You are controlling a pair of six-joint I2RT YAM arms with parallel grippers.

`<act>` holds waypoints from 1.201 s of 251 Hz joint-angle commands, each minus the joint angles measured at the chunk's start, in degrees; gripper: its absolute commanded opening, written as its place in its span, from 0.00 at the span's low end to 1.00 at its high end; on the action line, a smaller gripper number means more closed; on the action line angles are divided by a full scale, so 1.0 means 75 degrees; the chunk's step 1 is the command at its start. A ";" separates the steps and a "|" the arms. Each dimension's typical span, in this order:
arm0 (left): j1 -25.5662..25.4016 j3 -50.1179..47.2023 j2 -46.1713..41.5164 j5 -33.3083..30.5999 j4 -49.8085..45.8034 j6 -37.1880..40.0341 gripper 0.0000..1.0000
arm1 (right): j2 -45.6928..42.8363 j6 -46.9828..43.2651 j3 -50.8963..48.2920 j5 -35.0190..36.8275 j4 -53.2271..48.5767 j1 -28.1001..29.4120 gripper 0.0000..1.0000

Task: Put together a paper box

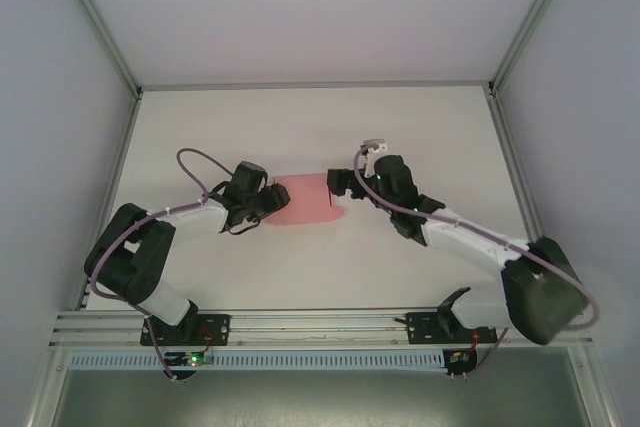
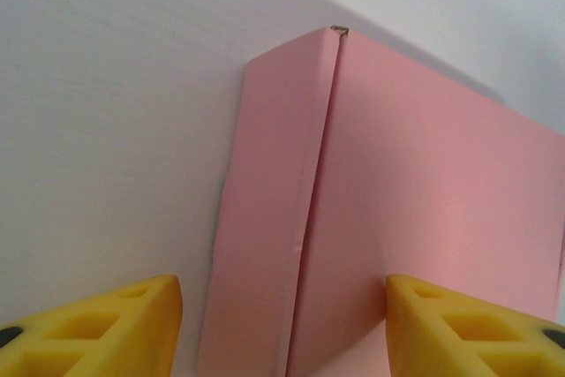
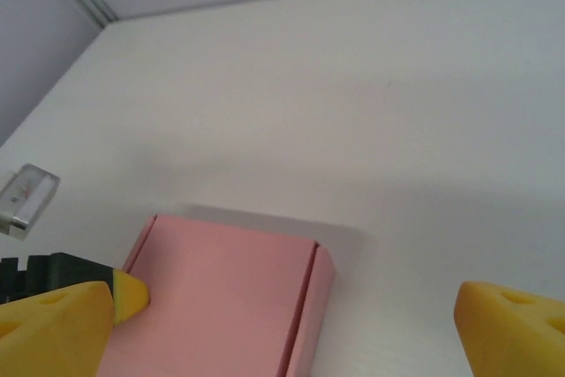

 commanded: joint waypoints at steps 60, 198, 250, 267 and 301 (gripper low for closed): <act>-0.0183 -0.0123 0.0639 -0.0180 -0.0799 0.0168 0.58 | 0.2564 0.0021 0.1615 -0.2043 -0.1226 -0.0352 0.95; -0.0210 0.0167 0.0771 -0.0082 -0.0990 0.0409 0.57 | 0.3996 0.0028 0.1586 -0.2337 -0.1301 -0.0434 0.48; -0.0209 0.0469 0.0468 -0.0209 -0.1452 0.0739 0.59 | 0.3730 -0.0004 0.1381 -0.2176 -0.1333 -0.0620 0.47; -0.0206 0.0638 0.0226 -0.0317 -0.1717 0.0843 0.63 | 0.3696 -0.0046 0.1378 -0.2242 -0.1360 -0.0638 0.45; -0.0174 0.0857 -0.0146 -0.0518 -0.1939 0.0945 0.67 | 0.3684 -0.0074 0.1354 -0.2265 -0.1357 -0.0651 0.45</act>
